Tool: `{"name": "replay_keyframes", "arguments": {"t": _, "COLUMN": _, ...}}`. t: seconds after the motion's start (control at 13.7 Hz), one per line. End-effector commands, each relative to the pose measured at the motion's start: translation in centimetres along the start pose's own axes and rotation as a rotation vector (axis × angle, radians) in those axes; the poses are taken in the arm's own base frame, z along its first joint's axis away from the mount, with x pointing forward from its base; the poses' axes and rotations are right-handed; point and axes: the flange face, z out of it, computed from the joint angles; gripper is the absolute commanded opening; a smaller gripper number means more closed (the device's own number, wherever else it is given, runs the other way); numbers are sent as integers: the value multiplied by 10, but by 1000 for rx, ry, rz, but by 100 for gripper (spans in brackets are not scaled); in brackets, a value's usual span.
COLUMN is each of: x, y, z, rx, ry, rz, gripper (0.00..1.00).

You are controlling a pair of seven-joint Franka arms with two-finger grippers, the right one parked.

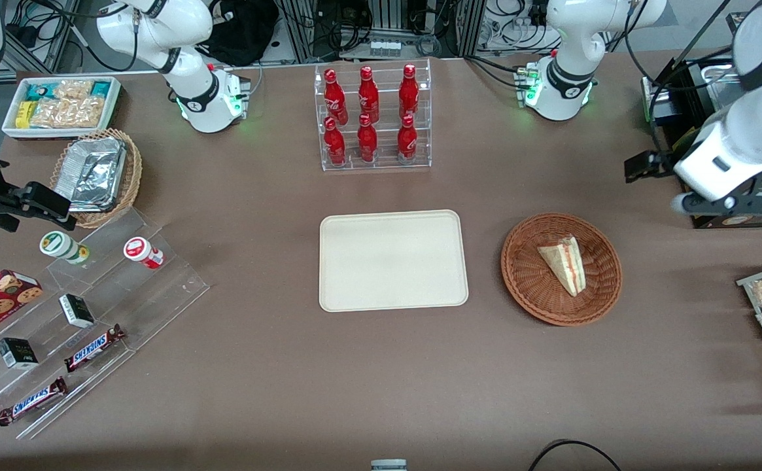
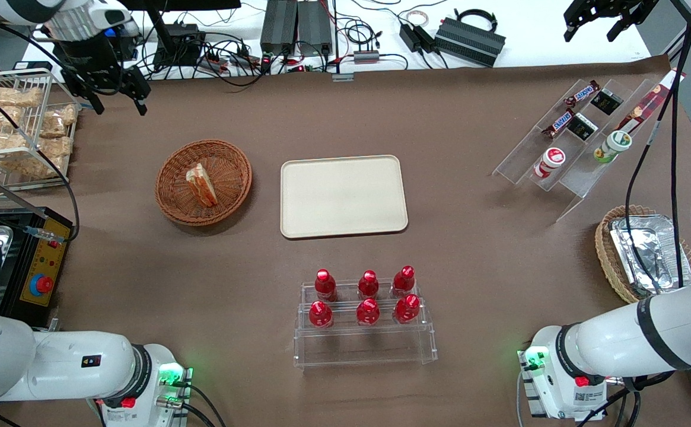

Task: Place sandwich from basket to tray
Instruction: 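Move the left gripper down over the wrapped sandwich in the wicker basket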

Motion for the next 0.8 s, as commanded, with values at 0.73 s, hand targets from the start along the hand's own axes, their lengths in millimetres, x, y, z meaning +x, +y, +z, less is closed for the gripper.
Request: {"name": "replay_keyframes", "arguments": {"t": 0.73, "x": 30, "y": 24, "z": 173, "rx": 3, "ry": 152, "rz": 13, "gripper": 100}}
